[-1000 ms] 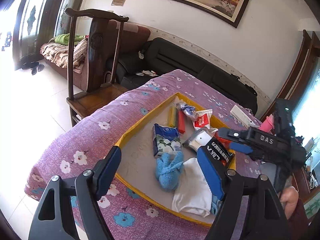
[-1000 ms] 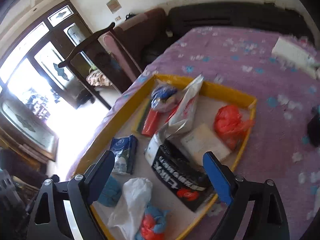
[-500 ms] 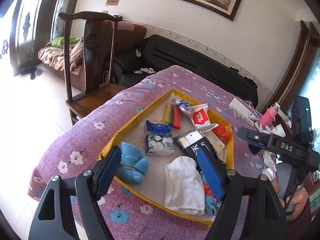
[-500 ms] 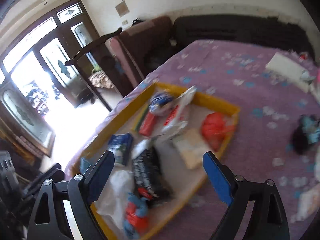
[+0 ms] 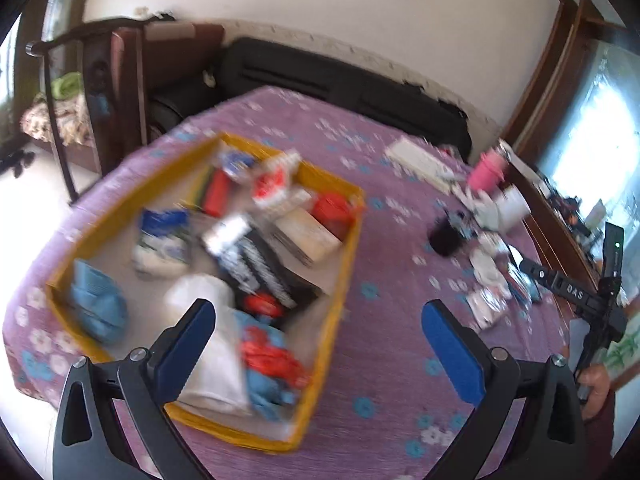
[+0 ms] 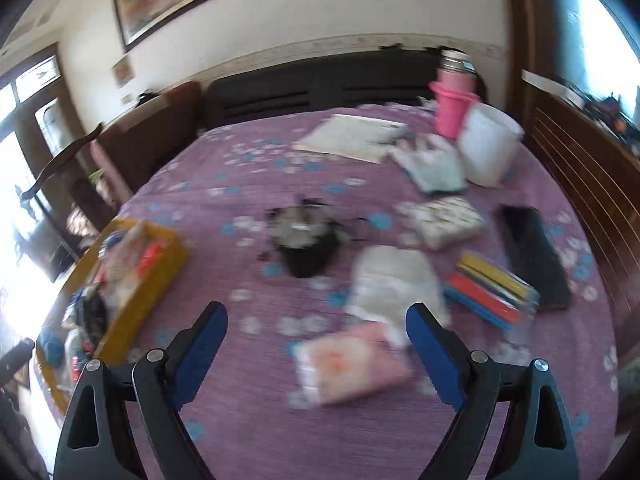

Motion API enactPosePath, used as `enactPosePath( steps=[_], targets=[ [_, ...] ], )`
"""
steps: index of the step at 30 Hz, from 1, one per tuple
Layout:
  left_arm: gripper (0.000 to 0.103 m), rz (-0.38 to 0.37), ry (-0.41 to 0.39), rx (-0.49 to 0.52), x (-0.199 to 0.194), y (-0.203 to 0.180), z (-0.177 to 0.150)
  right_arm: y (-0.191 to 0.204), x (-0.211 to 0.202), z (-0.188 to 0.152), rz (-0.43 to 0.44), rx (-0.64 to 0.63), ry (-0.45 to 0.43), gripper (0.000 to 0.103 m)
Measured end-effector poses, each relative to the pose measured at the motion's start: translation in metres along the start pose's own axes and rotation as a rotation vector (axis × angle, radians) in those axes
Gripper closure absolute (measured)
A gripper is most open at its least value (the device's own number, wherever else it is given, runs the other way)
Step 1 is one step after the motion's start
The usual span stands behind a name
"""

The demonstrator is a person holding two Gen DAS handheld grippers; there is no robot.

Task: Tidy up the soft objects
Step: 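Move both tools back over the remaining items on the table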

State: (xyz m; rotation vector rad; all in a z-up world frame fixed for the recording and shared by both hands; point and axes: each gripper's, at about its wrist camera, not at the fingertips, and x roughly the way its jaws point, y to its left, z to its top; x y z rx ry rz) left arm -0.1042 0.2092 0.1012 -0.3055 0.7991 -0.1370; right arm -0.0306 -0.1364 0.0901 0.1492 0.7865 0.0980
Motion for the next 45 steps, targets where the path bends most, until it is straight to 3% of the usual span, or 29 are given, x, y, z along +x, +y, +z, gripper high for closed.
enactPosePath(
  steps=[3, 9, 16, 20, 24, 28, 31, 35, 40, 43, 45],
  targets=[
    [0.0, -0.049, 0.081, 0.029, 0.023, -0.031, -0.006, -0.049, -0.006, -0.004, -0.048, 0.078, -0.006, 0.01],
    [0.0, -0.066, 0.192, 0.145, 0.062, -0.089, -0.021, -0.125, -0.003, -0.017, -0.098, 0.232, -0.002, 0.01],
    [0.0, -0.056, 0.295, 0.249, 0.116, -0.126, -0.043, -0.172, -0.005, -0.033, -0.124, 0.342, 0.004, 0.01],
    [0.0, -0.016, 0.298, 0.288, 0.134, -0.134, -0.053, -0.189, 0.0, -0.035, -0.122, 0.38, 0.021, 0.01],
    [0.0, 0.005, 0.279, 0.33, 0.137, -0.138, -0.059, -0.184, 0.009, -0.029, -0.068, 0.384, 0.031, 0.01],
    [0.0, 0.054, 0.272, 0.411, 0.138, -0.144, -0.068, -0.155, 0.03, -0.019, 0.045, 0.361, 0.066, 0.01],
    [0.0, 0.077, 0.273, 0.423, 0.139, -0.146, -0.069, -0.129, 0.048, -0.006, 0.078, 0.324, 0.08, 0.01],
    [0.0, 0.083, 0.272, 0.428, 0.14, -0.147, -0.07, -0.09, 0.078, 0.013, 0.055, 0.203, 0.13, 0.01],
    [0.0, 0.05, 0.292, 0.456, 0.136, -0.147, -0.072, -0.055, 0.108, 0.021, -0.124, 0.034, 0.183, 0.01],
    [0.0, -0.021, 0.305, 0.46, 0.13, -0.151, -0.068, -0.053, 0.114, 0.013, -0.135, 0.006, 0.203, 0.026],
    [0.0, -0.031, 0.287, 0.485, 0.128, -0.159, -0.065, -0.054, 0.105, 0.008, -0.12, -0.003, 0.179, 0.058]
  ],
)
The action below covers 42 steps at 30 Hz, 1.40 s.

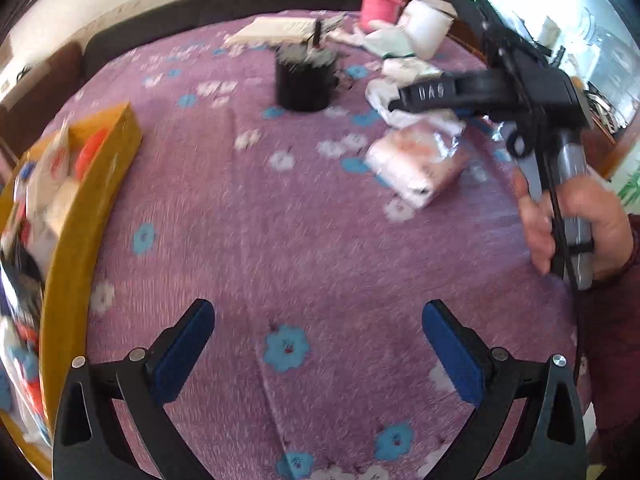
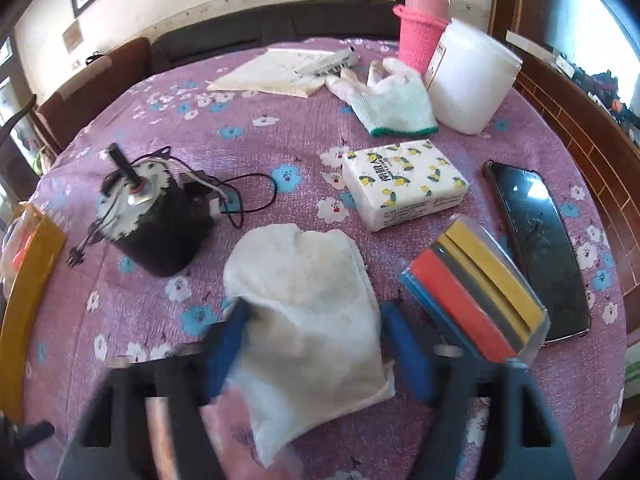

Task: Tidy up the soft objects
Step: 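Move both tools back over the remaining items on the table, then grasp the pink tissue pack with left tool while right tool grasps white cloth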

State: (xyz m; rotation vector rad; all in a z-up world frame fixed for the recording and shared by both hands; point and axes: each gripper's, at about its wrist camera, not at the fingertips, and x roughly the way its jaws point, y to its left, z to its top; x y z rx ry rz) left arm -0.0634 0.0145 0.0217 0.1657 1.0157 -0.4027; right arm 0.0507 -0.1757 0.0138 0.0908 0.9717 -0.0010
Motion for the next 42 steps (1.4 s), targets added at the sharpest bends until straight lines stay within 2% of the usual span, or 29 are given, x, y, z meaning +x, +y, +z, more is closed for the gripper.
enactPosePath(
  steps=[2, 5, 9, 13, 16, 17, 18, 19, 20, 21, 22, 26, 33, 34, 35, 36, 38, 42],
  targets=[
    [0.0, 0.015, -0.013, 0.035, 0.002, -0.008, 0.012, -0.01, -0.008, -0.003, 0.052, 0.036, -0.017, 0.064],
    [0.0, 0.017, -0.03, 0.084, 0.01, -0.022, 0.033, -0.028, -0.019, -0.006, 0.102, 0.104, -0.059, 0.064],
    [0.0, 0.021, -0.088, 0.203, 0.025, -0.046, 0.061, -0.049, -0.032, -0.006, 0.173, 0.186, -0.111, 0.064],
    [0.001, 0.02, -0.073, 0.321, 0.053, -0.067, 0.08, -0.055, -0.035, -0.005, 0.201, 0.212, -0.11, 0.064],
    [0.001, 0.009, -0.049, 0.354, 0.07, -0.075, 0.086, -0.049, -0.025, 0.001, 0.205, 0.188, -0.089, 0.061],
    [0.001, -0.008, -0.053, 0.343, 0.071, -0.075, 0.088, -0.046, -0.023, 0.002, 0.199, 0.175, -0.087, 0.054],
    [0.006, -0.028, -0.037, 0.325, 0.074, -0.074, 0.091, -0.044, -0.02, 0.003, 0.193, 0.163, -0.087, 0.043],
    [0.025, -0.082, -0.021, 0.289, 0.074, -0.071, 0.093, -0.041, -0.02, 0.003, 0.185, 0.15, -0.088, 0.037],
    [0.031, -0.11, -0.019, 0.263, 0.073, -0.068, 0.094, -0.038, -0.019, 0.003, 0.183, 0.137, -0.089, 0.027],
    [0.04, -0.084, -0.021, 0.258, 0.07, -0.067, 0.095, -0.037, -0.017, 0.004, 0.183, 0.126, -0.088, 0.024],
    [0.044, -0.081, -0.017, 0.252, 0.067, -0.065, 0.094, -0.034, -0.014, 0.004, 0.175, 0.113, -0.086, 0.024],
    [0.047, -0.047, -0.025, 0.217, 0.049, -0.051, 0.081, -0.028, 0.0, 0.003, 0.16, 0.091, -0.051, 0.023],
    [0.05, 0.011, -0.063, 0.128, 0.011, -0.026, 0.047, -0.002, 0.001, 0.001, 0.133, -0.028, -0.081, 0.024],
    [0.05, 0.036, -0.072, 0.12, 0.005, -0.024, 0.042, -0.001, 0.001, 0.0, 0.131, -0.037, -0.082, 0.026],
    [0.05, 0.051, -0.079, 0.113, 0.0, -0.022, 0.037, 0.0, 0.003, 0.0, 0.121, -0.036, -0.074, 0.04],
    [0.05, 0.063, -0.087, 0.101, -0.005, -0.02, 0.033, 0.0, 0.004, 0.0, 0.101, -0.037, -0.067, 0.05],
    [0.05, 0.083, -0.106, 0.076, -0.017, -0.016, 0.025, 0.002, 0.002, -0.002, 0.085, -0.046, -0.073, 0.065],
    [0.05, 0.115, -0.141, 0.045, -0.04, -0.003, 0.01, 0.006, -0.004, -0.008, 0.047, -0.054, -0.079, 0.077]
  ],
)
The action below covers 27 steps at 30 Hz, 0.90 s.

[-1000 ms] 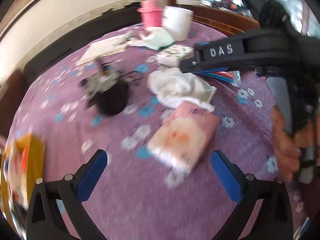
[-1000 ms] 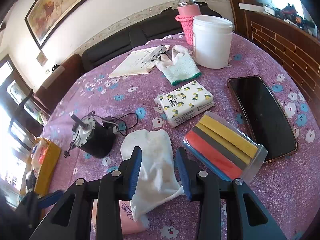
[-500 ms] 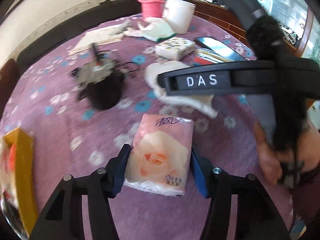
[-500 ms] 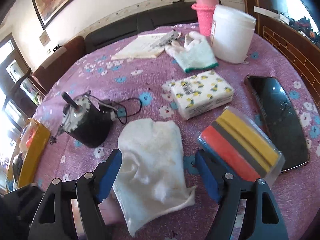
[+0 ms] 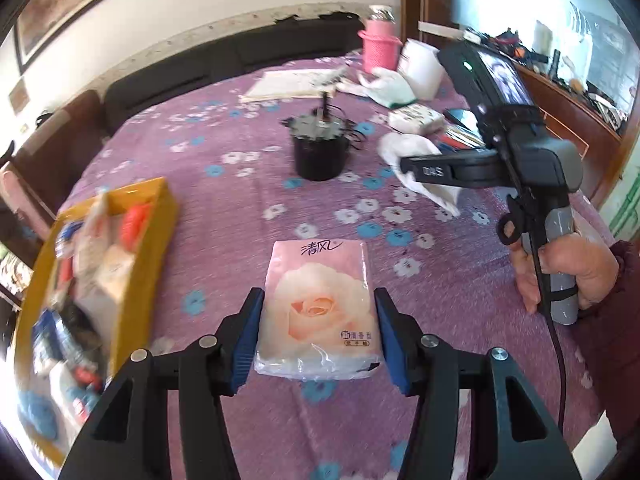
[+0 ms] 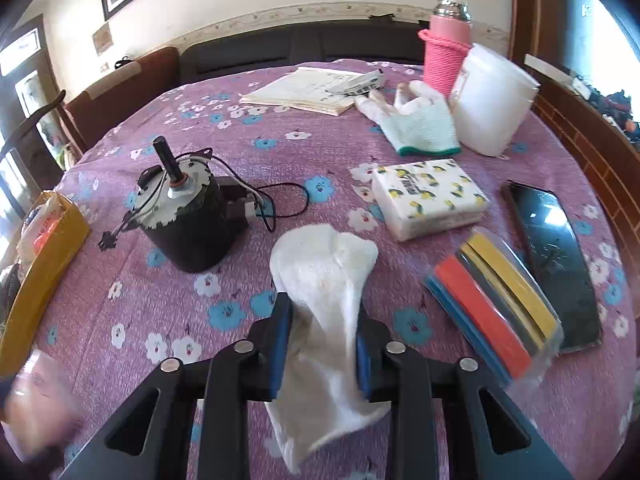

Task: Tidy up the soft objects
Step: 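Grasp the pink tissue pack with left tool while right tool grasps white cloth, then carry the pink tissue pack and white cloth over the yellow box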

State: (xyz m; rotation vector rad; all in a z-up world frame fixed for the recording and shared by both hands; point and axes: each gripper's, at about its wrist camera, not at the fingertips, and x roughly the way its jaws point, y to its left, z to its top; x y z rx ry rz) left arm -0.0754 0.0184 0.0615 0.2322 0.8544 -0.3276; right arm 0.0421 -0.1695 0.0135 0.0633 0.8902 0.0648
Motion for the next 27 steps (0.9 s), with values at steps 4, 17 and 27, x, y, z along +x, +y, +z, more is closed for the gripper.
enactPosePath(
  steps=[4, 17, 27],
  targets=[
    [0.05, 0.017, -0.027, -0.033, -0.018, 0.017, -0.01, 0.003, -0.023, -0.012, 0.005, 0.022, -0.007, 0.079],
    [0.05, 0.022, -0.089, -0.168, -0.051, 0.065, -0.036, 0.054, -0.107, -0.034, 0.082, -0.036, -0.088, 0.079],
    [0.05, 0.025, -0.122, -0.222, -0.07, 0.087, -0.053, 0.095, -0.123, -0.038, 0.113, -0.093, -0.103, 0.079]
  ],
)
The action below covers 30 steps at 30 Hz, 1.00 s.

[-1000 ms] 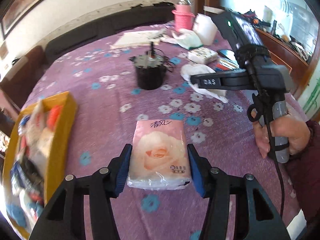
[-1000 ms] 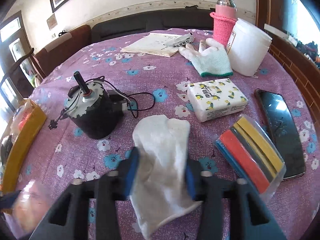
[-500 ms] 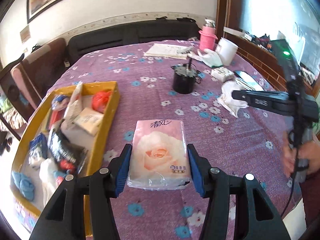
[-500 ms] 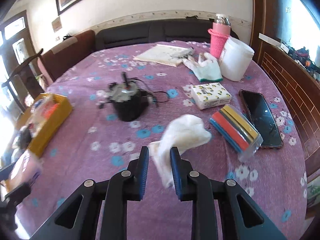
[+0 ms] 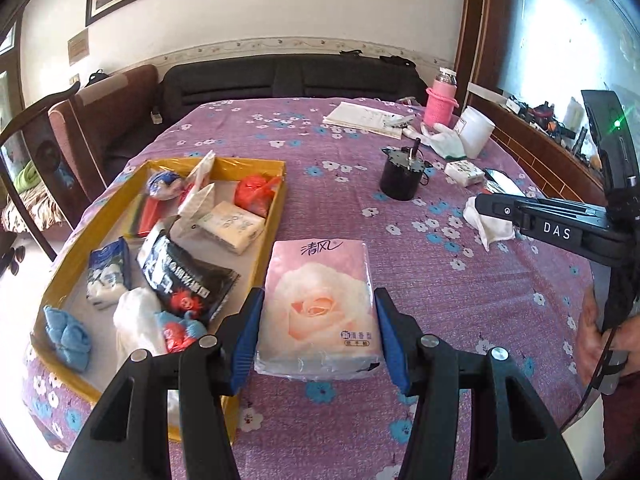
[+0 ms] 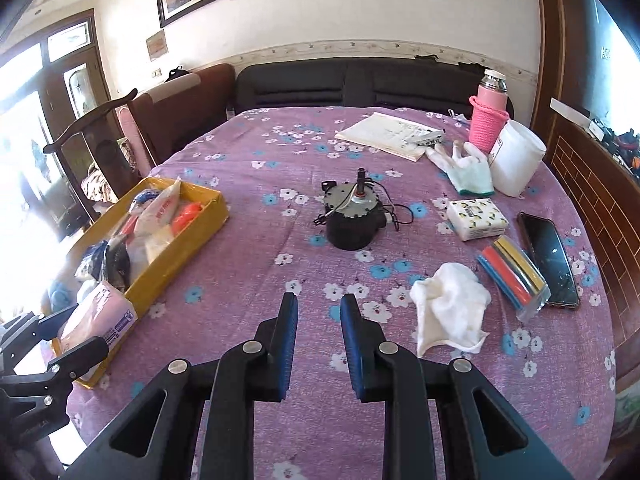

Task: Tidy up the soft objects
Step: 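Carry the pink tissue pack and white cloth over the yellow box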

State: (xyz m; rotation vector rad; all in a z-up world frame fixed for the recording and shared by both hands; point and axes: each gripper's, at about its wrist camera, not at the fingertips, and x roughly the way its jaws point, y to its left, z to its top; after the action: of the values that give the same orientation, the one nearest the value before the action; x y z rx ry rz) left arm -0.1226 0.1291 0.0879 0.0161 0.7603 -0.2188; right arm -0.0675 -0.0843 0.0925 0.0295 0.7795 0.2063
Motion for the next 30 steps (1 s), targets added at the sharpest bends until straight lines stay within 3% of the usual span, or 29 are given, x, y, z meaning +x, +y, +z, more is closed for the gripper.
enactPosePath(
  steps=[6, 10, 13, 15, 17, 24, 25, 26, 27, 30],
  targets=[
    [0.05, -0.02, 0.004, -0.011, 0.0, 0.004, -0.004, -0.024, 0.001, -0.002, 0.016, 0.075, 0.017, 0.079],
    [0.05, -0.046, 0.011, -0.008, 0.003, 0.001, -0.007, -0.074, -0.001, -0.006, 0.049, 0.242, 0.009, 0.077],
    [0.05, -0.067, 0.026, 0.001, 0.009, -0.005, -0.008, -0.112, 0.0, -0.012, 0.002, 0.338, 0.016, 0.06],
    [0.05, -0.08, 0.037, 0.005, 0.014, -0.009, -0.009, -0.128, 0.003, -0.015, -0.022, 0.362, 0.027, 0.041],
    [0.05, -0.091, 0.05, 0.008, 0.02, -0.014, -0.01, -0.137, 0.013, -0.015, -0.044, 0.368, 0.052, 0.032],
    [0.05, -0.091, 0.081, 0.016, 0.028, -0.021, -0.009, -0.122, 0.078, -0.003, -0.126, 0.244, 0.147, 0.026],
    [0.05, -0.087, 0.083, 0.012, 0.028, -0.019, -0.009, -0.118, 0.086, -0.001, -0.142, 0.217, 0.148, 0.026],
    [0.05, -0.085, 0.083, 0.008, 0.027, -0.017, -0.008, -0.115, 0.091, 0.0, -0.153, 0.2, 0.154, 0.04],
    [0.05, -0.083, 0.082, 0.001, 0.026, -0.014, -0.007, -0.113, 0.095, 0.0, -0.159, 0.195, 0.162, 0.069],
    [0.05, -0.085, 0.074, -0.03, 0.02, 0.001, -0.004, -0.111, 0.091, 0.0, -0.125, 0.221, 0.15, 0.082]
  ],
)
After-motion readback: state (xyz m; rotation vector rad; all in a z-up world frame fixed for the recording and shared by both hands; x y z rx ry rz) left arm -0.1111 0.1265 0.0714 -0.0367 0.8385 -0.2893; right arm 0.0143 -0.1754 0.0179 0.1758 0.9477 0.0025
